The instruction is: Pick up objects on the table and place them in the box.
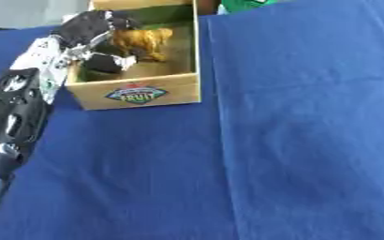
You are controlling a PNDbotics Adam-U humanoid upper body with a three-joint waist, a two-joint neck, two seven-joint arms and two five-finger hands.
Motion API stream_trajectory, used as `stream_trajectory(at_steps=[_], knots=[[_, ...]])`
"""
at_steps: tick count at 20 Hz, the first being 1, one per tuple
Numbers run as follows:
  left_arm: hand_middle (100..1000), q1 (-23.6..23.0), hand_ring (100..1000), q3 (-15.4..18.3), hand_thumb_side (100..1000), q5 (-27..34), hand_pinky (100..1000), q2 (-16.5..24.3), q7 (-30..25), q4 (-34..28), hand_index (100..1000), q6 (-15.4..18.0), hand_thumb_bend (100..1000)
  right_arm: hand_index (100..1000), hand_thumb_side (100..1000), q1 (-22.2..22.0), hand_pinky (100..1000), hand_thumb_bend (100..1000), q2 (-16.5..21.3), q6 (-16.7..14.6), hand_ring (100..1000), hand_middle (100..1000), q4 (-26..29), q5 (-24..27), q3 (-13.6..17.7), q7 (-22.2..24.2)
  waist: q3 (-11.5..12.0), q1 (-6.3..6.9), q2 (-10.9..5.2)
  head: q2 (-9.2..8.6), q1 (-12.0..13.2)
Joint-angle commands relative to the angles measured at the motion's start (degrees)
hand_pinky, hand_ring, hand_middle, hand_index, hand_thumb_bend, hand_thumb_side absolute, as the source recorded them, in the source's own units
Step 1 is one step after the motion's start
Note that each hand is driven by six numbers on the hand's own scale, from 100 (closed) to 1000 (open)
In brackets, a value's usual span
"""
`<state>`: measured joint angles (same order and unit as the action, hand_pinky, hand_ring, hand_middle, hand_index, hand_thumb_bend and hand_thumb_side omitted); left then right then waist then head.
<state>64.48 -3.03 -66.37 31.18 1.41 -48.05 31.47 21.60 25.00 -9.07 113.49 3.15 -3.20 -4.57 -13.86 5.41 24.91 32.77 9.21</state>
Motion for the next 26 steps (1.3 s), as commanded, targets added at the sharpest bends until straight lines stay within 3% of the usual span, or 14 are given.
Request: stream_trajectory(at_steps=[1, 9, 13, 14, 15, 16, 19, 26], knots=[[703, 1.13, 734, 0.55, 893, 0.05, 552, 1.04, 1.33, -1.57, 903, -0.85, 495, 849, 884, 0.16, 810, 100, 0.66, -0.03, 660, 657, 1.10, 0.41, 0.28, 0.08, -0.01, -0.31, -1.51, 0.57, -0.20], [653, 1.18, 688, 2.88, 870, 4.74, 527, 0.76, 7.71, -5.73, 870, -2.01, 430, 850, 882, -0.85, 810, 100, 0.38, 0.34, 661, 657, 1.10, 0.47, 0.50, -0.11, 1.03, -0.48, -2.84, 1.44, -1.07], [590, 1.07, 634, 4.39, 809, 8.23, 512, 0.62, 11.22, -10.17, 823, -3.31, 281, 850, 882, -1.91, 810, 100, 0.16, 0.58, 661, 657, 1.10, 0.46, 0.81, -0.42, 2.54, -0.79, -4.21, 2.81, -2.45], [579, 0.98, 624, 4.93, 1000, 9.13, 508, 0.40, 12.12, -11.58, 813, -3.57, 214, 849, 883, -2.16, 809, 100, 0.15, 0.60, 661, 657, 1.10, 0.46, 0.93, -0.53, 2.99, -0.94, -4.59, 3.23, -2.98], [571, 0.80, 617, 5.44, 766, 10.03, 504, 0.21, 13.02, -13.01, 805, -3.89, 185, 849, 885, -2.35, 809, 100, 0.14, 0.60, 661, 657, 1.10, 0.48, 1.03, -0.62, 3.42, -1.09, -4.93, 3.63, -3.43], [558, 0.66, 605, 6.20, 740, 10.96, 495, -0.02, 13.95, -14.51, 790, -4.40, 136, 848, 886, -2.56, 809, 100, 0.11, 0.60, 661, 657, 1.10, 0.50, 1.17, -0.73, 4.02, -1.31, -5.38, 4.13, -3.91], [550, -0.53, 594, 6.97, 692, 13.61, 483, -0.23, 16.61, -18.81, 774, -5.60, 100, 847, 886, -3.11, 808, 100, -0.01, 0.61, 662, 656, 1.10, 0.58, 1.56, -1.07, 5.62, -1.80, -6.39, 5.13, -4.91], [513, -6.20, 547, 6.41, 601, 19.49, 441, -0.52, 22.48, -28.36, 727, -8.10, 100, 846, 889, -4.18, 806, 100, -0.90, 0.84, 662, 656, 1.10, 0.98, 2.21, -1.61, 10.07, -3.38, -8.89, 6.90, -7.16]])
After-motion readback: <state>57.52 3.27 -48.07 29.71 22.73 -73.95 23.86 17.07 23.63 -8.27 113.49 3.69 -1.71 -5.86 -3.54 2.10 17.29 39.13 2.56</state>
